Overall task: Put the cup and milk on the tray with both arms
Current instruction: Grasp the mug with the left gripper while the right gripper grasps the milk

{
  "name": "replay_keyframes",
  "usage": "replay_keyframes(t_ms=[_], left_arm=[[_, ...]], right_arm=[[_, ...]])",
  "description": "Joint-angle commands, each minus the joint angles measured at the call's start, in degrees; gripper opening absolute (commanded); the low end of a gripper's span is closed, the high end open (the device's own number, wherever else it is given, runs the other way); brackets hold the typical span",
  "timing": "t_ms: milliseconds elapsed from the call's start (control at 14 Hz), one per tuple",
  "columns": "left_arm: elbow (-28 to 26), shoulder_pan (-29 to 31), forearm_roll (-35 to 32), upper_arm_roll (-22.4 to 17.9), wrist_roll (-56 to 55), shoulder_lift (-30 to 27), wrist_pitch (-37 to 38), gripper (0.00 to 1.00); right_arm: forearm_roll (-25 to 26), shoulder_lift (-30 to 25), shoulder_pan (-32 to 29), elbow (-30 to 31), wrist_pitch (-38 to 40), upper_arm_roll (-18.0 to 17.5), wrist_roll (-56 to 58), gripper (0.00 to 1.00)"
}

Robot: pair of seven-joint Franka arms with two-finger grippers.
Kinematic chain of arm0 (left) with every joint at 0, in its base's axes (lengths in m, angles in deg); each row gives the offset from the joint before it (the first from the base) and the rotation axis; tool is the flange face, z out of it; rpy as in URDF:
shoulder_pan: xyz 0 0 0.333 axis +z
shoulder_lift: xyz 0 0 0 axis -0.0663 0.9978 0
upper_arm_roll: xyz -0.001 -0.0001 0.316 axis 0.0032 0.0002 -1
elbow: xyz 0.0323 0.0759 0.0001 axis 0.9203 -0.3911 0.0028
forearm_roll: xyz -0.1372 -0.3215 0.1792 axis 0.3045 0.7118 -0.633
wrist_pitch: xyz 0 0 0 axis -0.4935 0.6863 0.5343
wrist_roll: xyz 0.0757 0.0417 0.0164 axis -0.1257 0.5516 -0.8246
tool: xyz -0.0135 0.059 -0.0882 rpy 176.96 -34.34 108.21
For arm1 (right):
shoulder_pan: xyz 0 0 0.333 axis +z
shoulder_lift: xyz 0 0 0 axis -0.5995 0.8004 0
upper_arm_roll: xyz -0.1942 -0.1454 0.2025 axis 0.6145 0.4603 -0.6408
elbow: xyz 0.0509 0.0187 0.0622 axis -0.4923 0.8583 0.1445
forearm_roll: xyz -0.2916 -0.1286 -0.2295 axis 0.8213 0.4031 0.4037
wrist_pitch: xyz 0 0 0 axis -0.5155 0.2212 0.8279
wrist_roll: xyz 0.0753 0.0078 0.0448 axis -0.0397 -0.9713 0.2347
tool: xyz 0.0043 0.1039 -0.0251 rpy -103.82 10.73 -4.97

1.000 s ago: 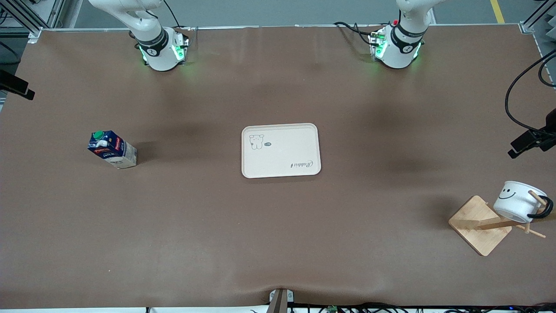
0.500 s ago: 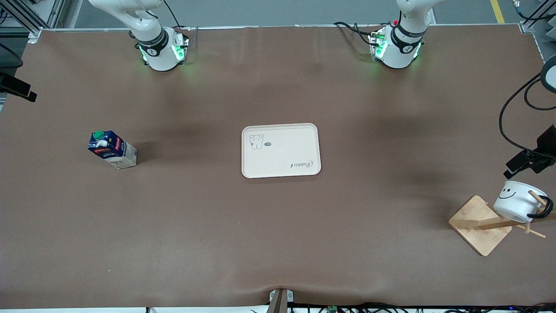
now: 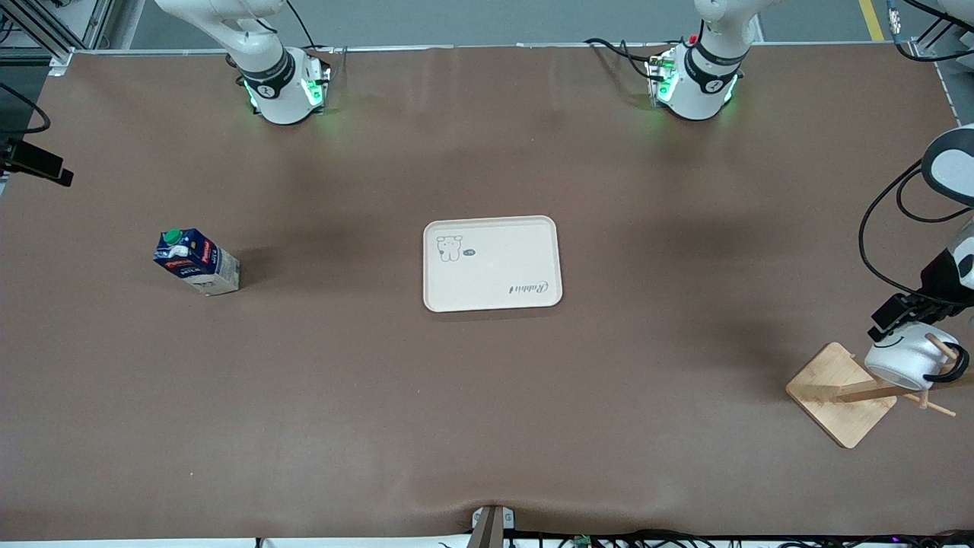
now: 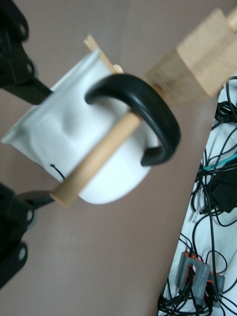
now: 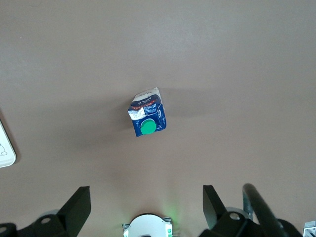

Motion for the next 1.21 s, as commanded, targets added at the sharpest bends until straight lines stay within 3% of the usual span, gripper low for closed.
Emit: replay_keyframes(t_ms=[0,429,929,1143], left_arm=[[2.7,-0.4,0.9,0.2,1.8,1.8,-0.1,0.63],[3.6,-1.9,0.9,0.3,3.4,2.8,-0.1,0.02],[3.9,-5.5,1.0,0.3,2.3,1.6,0.3,0.0],[3.4,-5.5,1.0,1.4,2.0,-0.8,4.5,0.0]], right_arm=[[0.9,0.3,0.1,-0.9,0.5,-0.3,-0.1,1.0],[0.9,3.1,0.8,-0.7,0.2,-0.3,-0.1,1.0],[0.7,6.6,0.9,-1.0,-2.8,-0.3,-0.1,1.0],[0.7,6.9,0.9,-0.6,-2.9,-0.3,-0.2,1.0]])
